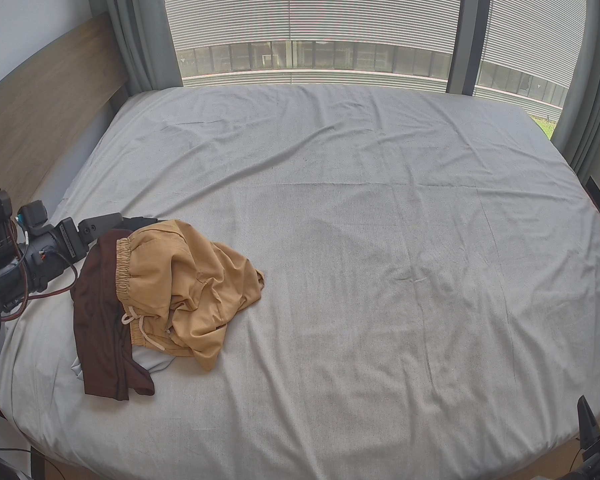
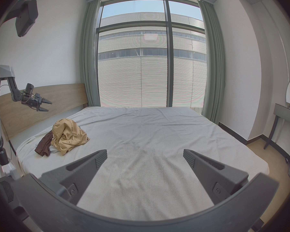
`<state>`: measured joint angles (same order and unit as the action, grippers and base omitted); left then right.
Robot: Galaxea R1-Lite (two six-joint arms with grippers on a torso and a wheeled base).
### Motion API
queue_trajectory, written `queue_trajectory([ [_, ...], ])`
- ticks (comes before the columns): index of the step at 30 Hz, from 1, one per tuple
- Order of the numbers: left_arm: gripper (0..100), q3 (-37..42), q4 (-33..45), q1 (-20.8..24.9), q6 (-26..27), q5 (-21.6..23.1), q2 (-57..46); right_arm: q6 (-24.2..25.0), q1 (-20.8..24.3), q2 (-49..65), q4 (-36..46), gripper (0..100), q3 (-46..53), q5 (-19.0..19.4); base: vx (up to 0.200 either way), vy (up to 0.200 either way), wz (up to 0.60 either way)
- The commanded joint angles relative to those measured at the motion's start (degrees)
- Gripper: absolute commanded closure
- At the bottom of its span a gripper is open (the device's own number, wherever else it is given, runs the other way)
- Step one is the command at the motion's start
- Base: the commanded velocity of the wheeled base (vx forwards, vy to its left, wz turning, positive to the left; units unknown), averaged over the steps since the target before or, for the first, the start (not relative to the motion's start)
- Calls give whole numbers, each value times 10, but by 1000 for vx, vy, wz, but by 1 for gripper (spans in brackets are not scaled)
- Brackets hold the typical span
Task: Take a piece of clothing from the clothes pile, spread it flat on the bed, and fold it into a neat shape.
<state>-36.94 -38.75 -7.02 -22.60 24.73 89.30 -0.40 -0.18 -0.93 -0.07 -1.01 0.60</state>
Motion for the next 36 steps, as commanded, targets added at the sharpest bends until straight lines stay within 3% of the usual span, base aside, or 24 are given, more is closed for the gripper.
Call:
queue_trajectory([
  [1, 0, 1, -7, -26, -5, 16, 51, 0, 0, 3, 0, 0, 10, 0, 0, 0, 0],
  [10, 0, -5, -61, -35, -51, 26, 113, 0, 0, 4, 0, 0, 10, 0, 0, 0, 0],
  [19, 0, -20, -129, -46, -60, 25, 203, 0, 0, 3, 0, 0, 10, 0, 0, 0, 0],
  [36, 0, -71, -135, -38, -107, 25, 262, 0, 0, 4, 0, 0, 10, 0, 0, 0, 0],
])
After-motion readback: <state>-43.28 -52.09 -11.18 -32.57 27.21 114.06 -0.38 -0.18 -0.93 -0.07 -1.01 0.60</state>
